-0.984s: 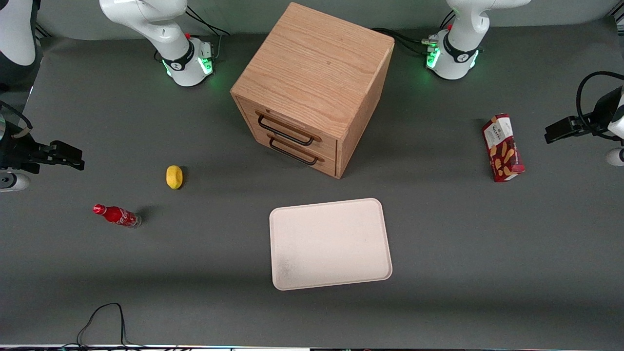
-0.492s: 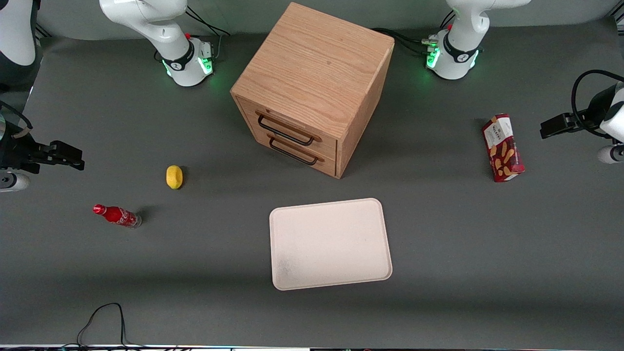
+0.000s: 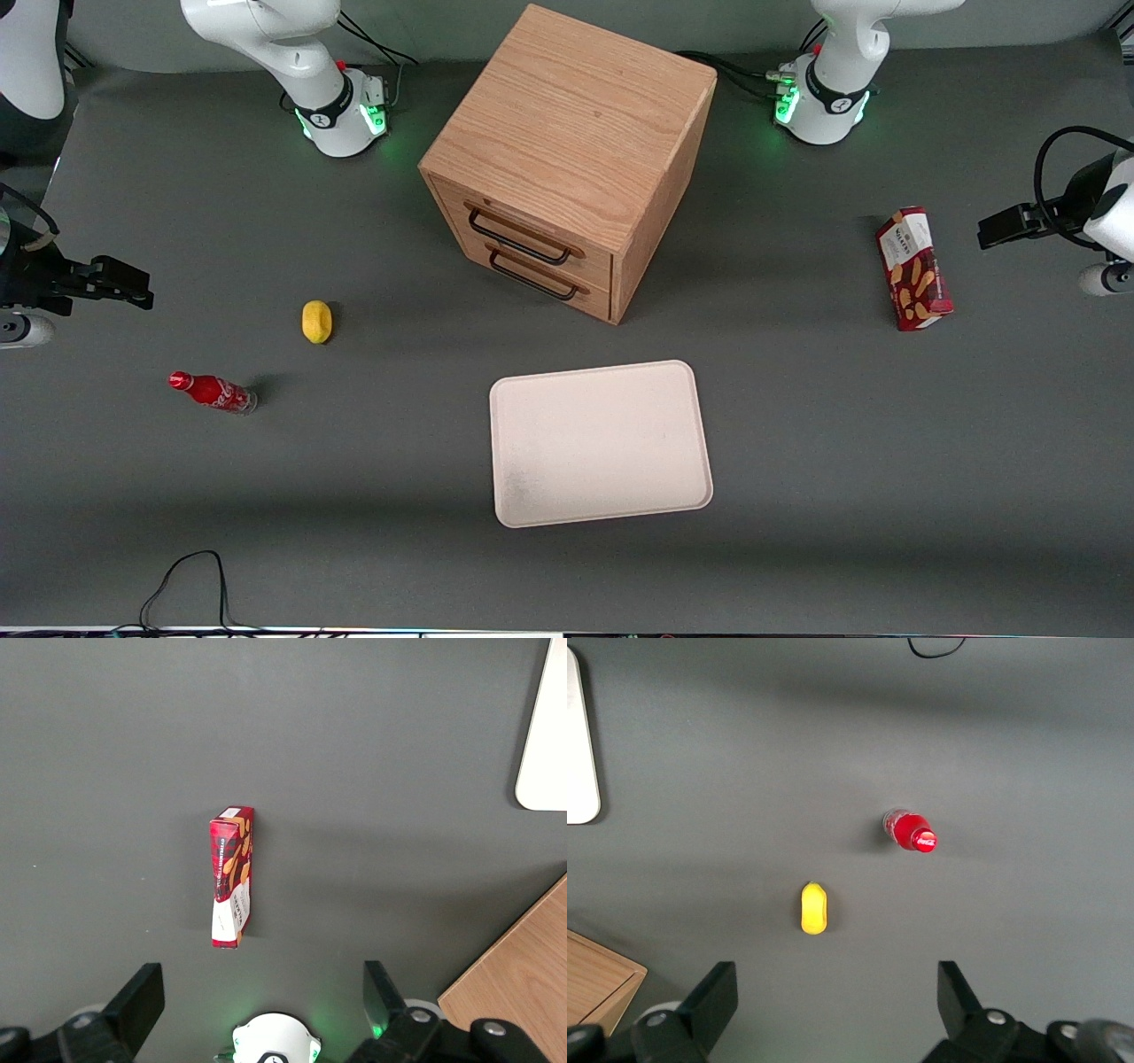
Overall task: Place red cookie box on tray
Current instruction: 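Move the left gripper toward the red plaid shortbread box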
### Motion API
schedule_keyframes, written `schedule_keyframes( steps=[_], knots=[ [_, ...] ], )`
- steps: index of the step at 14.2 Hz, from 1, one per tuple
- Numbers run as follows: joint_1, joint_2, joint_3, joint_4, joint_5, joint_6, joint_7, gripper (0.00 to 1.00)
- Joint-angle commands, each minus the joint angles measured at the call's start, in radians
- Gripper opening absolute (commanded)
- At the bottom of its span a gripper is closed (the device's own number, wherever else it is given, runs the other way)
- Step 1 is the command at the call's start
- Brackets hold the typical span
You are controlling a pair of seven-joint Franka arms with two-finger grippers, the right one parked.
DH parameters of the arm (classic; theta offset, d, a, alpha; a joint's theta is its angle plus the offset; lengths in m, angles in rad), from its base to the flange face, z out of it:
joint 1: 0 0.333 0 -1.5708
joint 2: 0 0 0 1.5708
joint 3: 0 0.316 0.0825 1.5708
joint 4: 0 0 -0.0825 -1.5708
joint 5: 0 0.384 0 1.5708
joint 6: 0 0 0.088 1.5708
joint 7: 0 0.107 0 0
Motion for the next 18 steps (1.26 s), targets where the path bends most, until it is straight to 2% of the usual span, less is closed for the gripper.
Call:
schedule_keyframes(
  steps=[1,10,14,18],
  knots=[
    [-0.001,0.01,0.004,0.026,0.002,-0.027,0.005,1.0],
    [0.028,-0.045,0.014,-0.021,0.003,-0.039,0.036,1.0],
    [0.125,-0.197,0.014,-0.176,0.017,-0.047,0.161,1.0],
    [0.205,-0.422,0.014,-0.437,0.028,0.014,0.243,1.0]
  ],
)
